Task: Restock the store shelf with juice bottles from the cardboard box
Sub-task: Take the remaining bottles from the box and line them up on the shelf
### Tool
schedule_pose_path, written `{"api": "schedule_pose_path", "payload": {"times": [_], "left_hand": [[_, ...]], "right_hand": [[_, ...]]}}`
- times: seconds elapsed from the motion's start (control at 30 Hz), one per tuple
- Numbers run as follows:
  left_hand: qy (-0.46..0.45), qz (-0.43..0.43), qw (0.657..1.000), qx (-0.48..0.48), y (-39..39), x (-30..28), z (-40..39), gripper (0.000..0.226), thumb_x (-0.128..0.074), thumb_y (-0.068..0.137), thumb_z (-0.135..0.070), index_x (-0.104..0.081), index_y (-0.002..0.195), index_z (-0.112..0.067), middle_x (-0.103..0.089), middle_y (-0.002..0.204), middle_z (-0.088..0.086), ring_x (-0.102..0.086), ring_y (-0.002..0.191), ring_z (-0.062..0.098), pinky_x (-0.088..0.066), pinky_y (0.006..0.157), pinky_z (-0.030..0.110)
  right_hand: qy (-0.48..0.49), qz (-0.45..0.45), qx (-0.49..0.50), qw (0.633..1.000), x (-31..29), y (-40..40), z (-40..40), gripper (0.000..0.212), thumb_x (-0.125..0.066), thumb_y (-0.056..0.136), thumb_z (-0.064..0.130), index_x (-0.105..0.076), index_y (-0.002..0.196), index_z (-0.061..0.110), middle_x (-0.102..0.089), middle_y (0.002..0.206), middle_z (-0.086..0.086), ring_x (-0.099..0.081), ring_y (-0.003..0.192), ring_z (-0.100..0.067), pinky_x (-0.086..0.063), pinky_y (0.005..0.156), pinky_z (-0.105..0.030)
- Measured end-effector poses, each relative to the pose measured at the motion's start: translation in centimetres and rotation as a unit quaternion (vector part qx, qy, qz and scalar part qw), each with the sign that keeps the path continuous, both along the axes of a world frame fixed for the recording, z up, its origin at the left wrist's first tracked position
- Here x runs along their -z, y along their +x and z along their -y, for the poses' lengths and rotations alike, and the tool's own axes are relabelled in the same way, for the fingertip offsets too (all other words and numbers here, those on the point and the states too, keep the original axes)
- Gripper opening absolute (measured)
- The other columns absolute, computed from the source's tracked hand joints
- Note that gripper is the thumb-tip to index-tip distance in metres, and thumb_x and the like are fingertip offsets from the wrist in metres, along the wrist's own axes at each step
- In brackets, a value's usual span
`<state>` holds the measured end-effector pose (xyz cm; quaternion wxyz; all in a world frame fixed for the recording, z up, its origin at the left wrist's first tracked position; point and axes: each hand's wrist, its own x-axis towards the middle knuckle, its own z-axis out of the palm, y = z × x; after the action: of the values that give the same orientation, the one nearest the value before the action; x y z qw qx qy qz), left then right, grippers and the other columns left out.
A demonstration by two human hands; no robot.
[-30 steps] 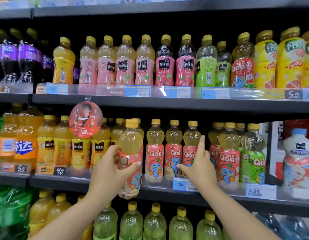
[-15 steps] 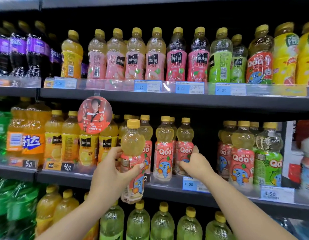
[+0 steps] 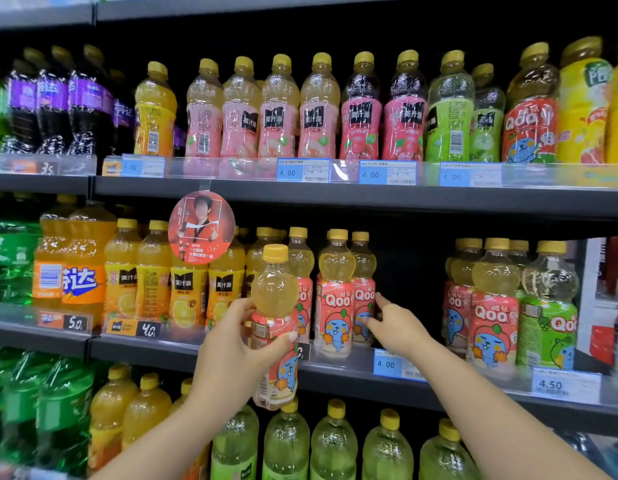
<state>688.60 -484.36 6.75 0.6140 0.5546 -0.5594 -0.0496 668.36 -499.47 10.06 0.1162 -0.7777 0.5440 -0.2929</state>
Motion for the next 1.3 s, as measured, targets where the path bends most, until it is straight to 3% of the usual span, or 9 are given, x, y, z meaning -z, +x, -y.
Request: {"api": "schedule_pose_path", "payload": {"times": [0.13, 0.23, 0.37, 0.47, 0.6, 0.77, 0.9, 1.1, 1.3], "left_hand": [[-0.005, 0.007, 1.0, 0.011, -1.0, -0.2, -0.5, 0.05, -0.079, 0.068, -0.039, -0.053, 0.11, -0.035, -0.063, 0.101, -0.022, -0.061, 0.09, -0.005, -0.056, 0.069, 0.022], [-0.012, 0.012, 0.999, 0.033, -2.9, -1.0, -1.0, 0.041, -0.079, 0.071, -0.033, -0.051, 0.1, -0.041, -0.062, 0.095, -0.023, -0.056, 0.085, -0.018, -0.049, 0.059, 0.01], [-0.019, 0.019, 0.998, 0.057, -5.6, -1.9, -1.1, 0.049, -0.08, 0.065, -0.045, -0.056, 0.107, -0.041, -0.065, 0.103, -0.02, -0.061, 0.092, -0.006, -0.054, 0.075, 0.022], [-0.04, 0.034, 0.995, 0.08, -7.6, -2.7, -1.7, 0.043, -0.081, 0.067, -0.039, -0.059, 0.104, -0.039, -0.067, 0.097, -0.019, -0.062, 0.088, -0.006, -0.05, 0.072, 0.016], [-0.057, 0.043, 0.992, 0.105, -9.5, -3.5, -2.0, 0.043, -0.08, 0.067, -0.044, -0.059, 0.105, -0.039, -0.067, 0.097, -0.02, -0.063, 0.089, -0.004, -0.055, 0.077, 0.027], [-0.034, 0.078, 0.987, 0.138, -10.1, -5.0, -1.6, 0.044, -0.065, 0.075, -0.056, -0.053, 0.116, -0.044, -0.062, 0.111, -0.022, -0.058, 0.101, -0.007, -0.054, 0.087, 0.032], [0.041, 0.154, 0.986, 0.043, -7.8, -3.8, -0.4, 0.061, -0.049, 0.087, -0.059, -0.04, 0.14, -0.03, -0.047, 0.139, -0.014, -0.043, 0.127, 0.005, -0.041, 0.105, 0.035], [0.126, 0.323, 0.93, -0.117, -3.4, 0.3, 1.7, 0.084, -0.017, 0.076, -0.079, -0.042, 0.136, -0.026, -0.051, 0.13, -0.009, -0.044, 0.123, 0.014, -0.032, 0.107, 0.037], [0.135, 0.388, 0.888, -0.207, -0.3, 2.8, 3.7, 0.077, -0.017, 0.08, -0.075, -0.044, 0.135, -0.028, -0.051, 0.133, -0.008, -0.044, 0.127, 0.017, -0.023, 0.113, 0.049]], "right_hand": [[-0.116, 0.079, -0.012, 0.99, -0.2, -1.2, -4.4, 0.058, -0.058, 0.091, 0.035, -0.037, 0.144, 0.023, -0.053, 0.135, 0.001, -0.051, 0.122, -0.016, -0.044, 0.093, -0.029], [-0.091, 0.117, -0.102, 0.984, 0.3, -2.2, -8.1, 0.061, -0.066, 0.087, 0.034, -0.039, 0.142, 0.029, -0.053, 0.132, 0.008, -0.05, 0.12, -0.008, -0.042, 0.096, -0.024], [-0.044, 0.109, -0.176, 0.977, 0.7, -3.1, -11.8, 0.073, -0.071, 0.081, 0.036, -0.033, 0.143, 0.037, -0.048, 0.127, 0.02, -0.046, 0.12, 0.0, -0.039, 0.097, -0.02], [-0.038, 0.116, -0.195, 0.973, 1.1, -3.6, -13.2, 0.081, -0.073, 0.077, 0.038, -0.028, 0.145, 0.037, -0.053, 0.129, 0.02, -0.052, 0.114, 0.005, -0.046, 0.096, -0.023], [-0.058, 0.172, -0.178, 0.967, 1.2, -4.9, -14.2, 0.077, -0.078, 0.074, 0.034, -0.033, 0.137, 0.041, -0.061, 0.107, 0.024, -0.059, 0.098, 0.012, -0.053, 0.082, -0.018], [-0.123, 0.191, -0.121, 0.966, 0.6, -5.6, -13.9, 0.076, -0.082, 0.068, 0.035, -0.035, 0.128, 0.041, -0.061, 0.102, 0.023, -0.059, 0.094, 0.011, -0.052, 0.077, -0.017], [-0.16, 0.176, -0.072, 0.968, 0.1, -5.7, -11.9, 0.083, -0.081, 0.068, 0.038, -0.031, 0.133, 0.037, -0.058, 0.106, 0.024, -0.059, 0.094, 0.003, -0.052, 0.081, -0.023], [-0.166, 0.195, -0.024, 0.966, -0.4, -4.1, -8.6, 0.089, -0.078, 0.073, 0.037, -0.022, 0.142, 0.032, -0.057, 0.116, 0.012, -0.058, 0.101, -0.01, -0.05, 0.085, -0.029], [-0.147, 0.173, -0.004, 0.974, -0.1, -2.3, -6.0, 0.082, -0.076, 0.075, 0.036, -0.026, 0.139, 0.028, -0.06, 0.112, 0.006, -0.06, 0.095, -0.013, -0.052, 0.078, -0.028]]}}
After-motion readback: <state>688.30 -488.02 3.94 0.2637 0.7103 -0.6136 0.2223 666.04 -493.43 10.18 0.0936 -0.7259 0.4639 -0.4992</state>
